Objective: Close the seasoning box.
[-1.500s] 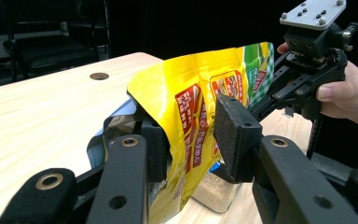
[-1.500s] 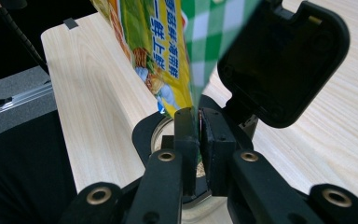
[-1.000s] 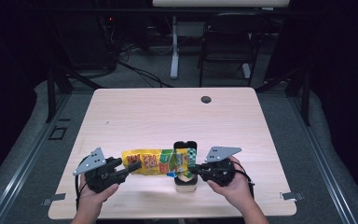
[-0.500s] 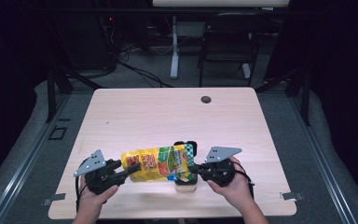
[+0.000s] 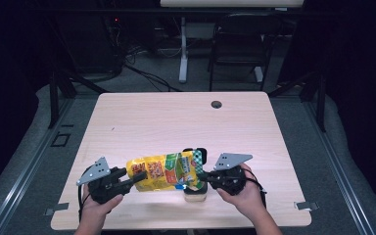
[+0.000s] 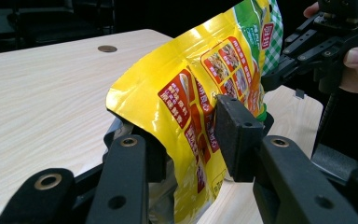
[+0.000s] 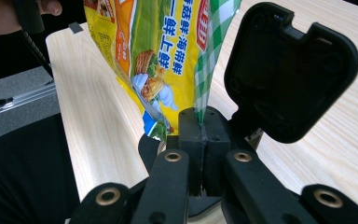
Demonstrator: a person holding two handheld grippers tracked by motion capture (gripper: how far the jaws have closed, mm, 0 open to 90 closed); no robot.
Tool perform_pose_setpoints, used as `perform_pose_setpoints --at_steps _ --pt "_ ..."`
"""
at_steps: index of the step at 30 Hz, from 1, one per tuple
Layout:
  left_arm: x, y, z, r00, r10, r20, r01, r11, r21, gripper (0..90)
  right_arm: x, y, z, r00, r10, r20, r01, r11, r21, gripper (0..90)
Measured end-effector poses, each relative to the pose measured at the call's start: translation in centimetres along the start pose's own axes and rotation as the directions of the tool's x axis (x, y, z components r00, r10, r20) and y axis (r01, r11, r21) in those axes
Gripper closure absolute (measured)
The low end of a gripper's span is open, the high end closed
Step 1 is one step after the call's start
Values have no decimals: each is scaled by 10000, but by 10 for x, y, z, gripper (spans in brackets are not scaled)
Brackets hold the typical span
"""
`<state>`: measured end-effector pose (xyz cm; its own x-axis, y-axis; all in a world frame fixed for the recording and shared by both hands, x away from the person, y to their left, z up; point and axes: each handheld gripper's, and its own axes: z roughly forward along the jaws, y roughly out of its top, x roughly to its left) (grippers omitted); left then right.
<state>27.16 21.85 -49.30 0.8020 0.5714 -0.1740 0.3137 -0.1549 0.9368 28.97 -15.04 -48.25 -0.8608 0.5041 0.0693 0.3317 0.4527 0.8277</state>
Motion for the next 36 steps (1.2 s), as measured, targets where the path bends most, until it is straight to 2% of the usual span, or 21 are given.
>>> perform_pose_setpoints --at_steps 4,5,10,12,13,16,17,18,19,23,28,34,36 --pt "3 -2 -3 10000 -47 0 47 10000 62 656 1 3 3 10000 -81 -11 81 9999 69 898" --pt "3 -3 -3 9999 -62 -127 62 10000 18 656 1 4 4 10000 -97 23 97 9999 64 898" --pt "9 -10 -6 9999 -164 25 164 9996 233 653 2 7 7 9998 -177 50 176 9998 41 899" --pt "9 -14 -5 9994 -267 -232 269 9996 80 650 3 8 8 9998 -174 68 174 9998 -13 900" --pt "10 -15 -5 9996 -266 -109 267 9996 121 648 3 8 8 9998 -178 74 179 9998 -21 900" --pt "13 -20 -5 9994 -314 -122 316 9994 150 639 4 9 8 9998 -182 56 182 9998 -87 900" --pt "13 -21 -4 9988 -389 -281 392 9992 95 636 4 9 9 9998 -172 59 173 9998 -122 900" --pt "15 -23 -4 9991 -409 -127 410 9991 144 633 5 10 9 9998 -208 69 209 9997 -130 900" --pt "14 -25 -3 9984 -486 -285 489 9988 97 629 5 10 9 9997 -217 75 218 9997 -149 900" --pt "18 -30 -3 9980 -628 -99 630 9976 275 617 6 10 10 9996 -276 61 277 9995 -170 900" --pt "20 -34 -1 9972 -704 -259 716 9962 495 598 8 12 9 9991 -422 7 422 9987 -301 900" --pt "22 -36 -1 9971 -739 -155 749 9943 753 581 10 13 8 9988 -489 50 491 9976 -486 900" --pt "21 -37 0 9963 -797 -334 816 9948 612 577 10 14 7 9987 -503 56 505 9975 -496 900"
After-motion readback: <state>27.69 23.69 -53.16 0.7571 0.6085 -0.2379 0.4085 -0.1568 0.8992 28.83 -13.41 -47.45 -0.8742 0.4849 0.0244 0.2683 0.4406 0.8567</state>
